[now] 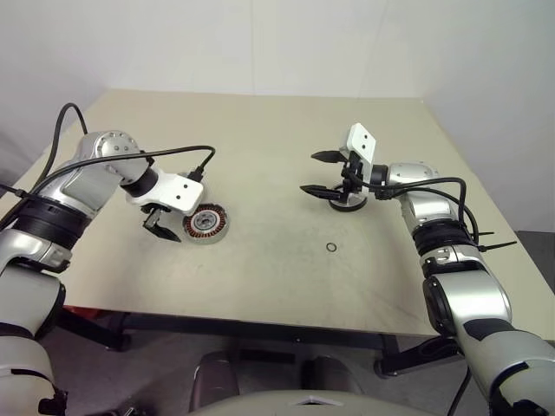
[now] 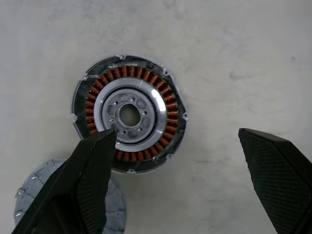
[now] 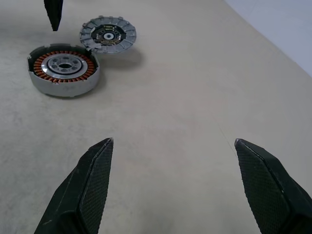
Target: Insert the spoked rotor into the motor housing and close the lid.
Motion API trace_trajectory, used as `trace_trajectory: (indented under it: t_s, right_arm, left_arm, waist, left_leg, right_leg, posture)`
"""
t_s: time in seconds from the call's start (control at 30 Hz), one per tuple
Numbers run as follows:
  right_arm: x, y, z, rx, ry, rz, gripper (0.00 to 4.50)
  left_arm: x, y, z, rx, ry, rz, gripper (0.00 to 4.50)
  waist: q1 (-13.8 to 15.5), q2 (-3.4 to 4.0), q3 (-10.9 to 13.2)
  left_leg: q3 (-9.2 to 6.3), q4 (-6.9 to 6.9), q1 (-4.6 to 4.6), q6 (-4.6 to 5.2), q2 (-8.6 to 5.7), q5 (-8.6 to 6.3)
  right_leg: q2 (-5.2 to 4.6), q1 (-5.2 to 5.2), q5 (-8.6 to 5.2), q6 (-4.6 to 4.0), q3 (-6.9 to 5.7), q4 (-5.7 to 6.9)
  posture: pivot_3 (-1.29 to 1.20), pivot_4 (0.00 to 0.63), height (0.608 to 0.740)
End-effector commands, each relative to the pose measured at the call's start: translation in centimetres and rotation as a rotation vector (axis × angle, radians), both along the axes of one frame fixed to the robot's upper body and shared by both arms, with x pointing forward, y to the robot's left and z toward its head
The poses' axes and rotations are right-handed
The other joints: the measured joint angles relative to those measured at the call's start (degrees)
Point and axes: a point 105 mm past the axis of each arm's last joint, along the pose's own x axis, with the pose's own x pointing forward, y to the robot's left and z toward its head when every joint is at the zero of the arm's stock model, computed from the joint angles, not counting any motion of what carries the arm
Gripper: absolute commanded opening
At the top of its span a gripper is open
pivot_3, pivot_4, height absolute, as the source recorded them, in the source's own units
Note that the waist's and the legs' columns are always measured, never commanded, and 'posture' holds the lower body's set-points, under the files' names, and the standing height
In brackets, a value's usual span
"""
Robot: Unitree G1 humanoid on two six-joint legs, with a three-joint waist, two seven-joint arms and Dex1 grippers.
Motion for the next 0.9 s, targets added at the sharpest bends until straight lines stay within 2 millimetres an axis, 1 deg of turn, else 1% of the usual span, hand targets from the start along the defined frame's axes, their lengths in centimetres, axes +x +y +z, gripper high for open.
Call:
trace_trajectory:
  t_s: [0.03,0.2,0.5,0.7,0.9]
  right_arm:
    - [0.3,0.3,2.4,0.031,-0.076,0.007,4.50]
    - [0.4,0.3,2.6,0.036,-0.085,0.001,4.50]
    - [0.7,0.2,2.8,0.048,-0.095,-0.018,4.50]
    - [0.6,0.6,2.9,0.058,-0.098,-0.010,4.50]
    - [0.6,0.7,3.0,0.064,-0.105,-0.010,4.50]
  left_arm:
    - [0.4,-0.3,-0.3,0.019,-0.004,-0.023,4.27]
    - [0.4,-0.4,-1.4,0.032,0.018,-0.039,4.27]
    - [-0.1,0.9,-3.1,0.068,0.052,-0.036,4.27]
    - [0.3,1.4,-4.4,0.074,0.040,-0.014,4.27]
    - [0.6,1.5,-4.9,0.072,0.021,-0.009,4.27]
  waist:
    - [0.00,0.00,0.00]
    - [-0.05,0.00,0.00]
    - [0.02,0.00,0.00]
    - [0.01,0.00,0.00]
    - [0.03,0.00,0.00]
  left_leg:
    - [0.00,0.00,0.00,0.00,0.00,0.00]
    - [-0.02,0.00,-0.01,0.01,0.00,0.01]
    - [-0.03,0.00,0.00,0.02,0.00,0.01]
    - [-0.03,-0.01,0.04,0.03,0.00,0.01]
    - [-0.04,0.00,0.17,0.03,-0.01,0.02]
  right_leg:
    - [0.00,0.00,0.00,0.00,0.00,0.00]
    - [0.01,0.00,0.00,0.00,-0.01,0.00]
    - [0.00,0.00,0.00,0.00,-0.02,0.01]
    - [0.00,0.06,0.00,0.00,-0.02,0.01]
    - [-0.02,0.20,0.00,0.00,-0.02,0.03]
  posture:
    - [0.00,0.000,0.740]
    - [0.00,0.000,0.740]
    - [0.00,0.000,0.740]
    - [0.00,0.000,0.740]
    - [0.00,0.000,0.740]
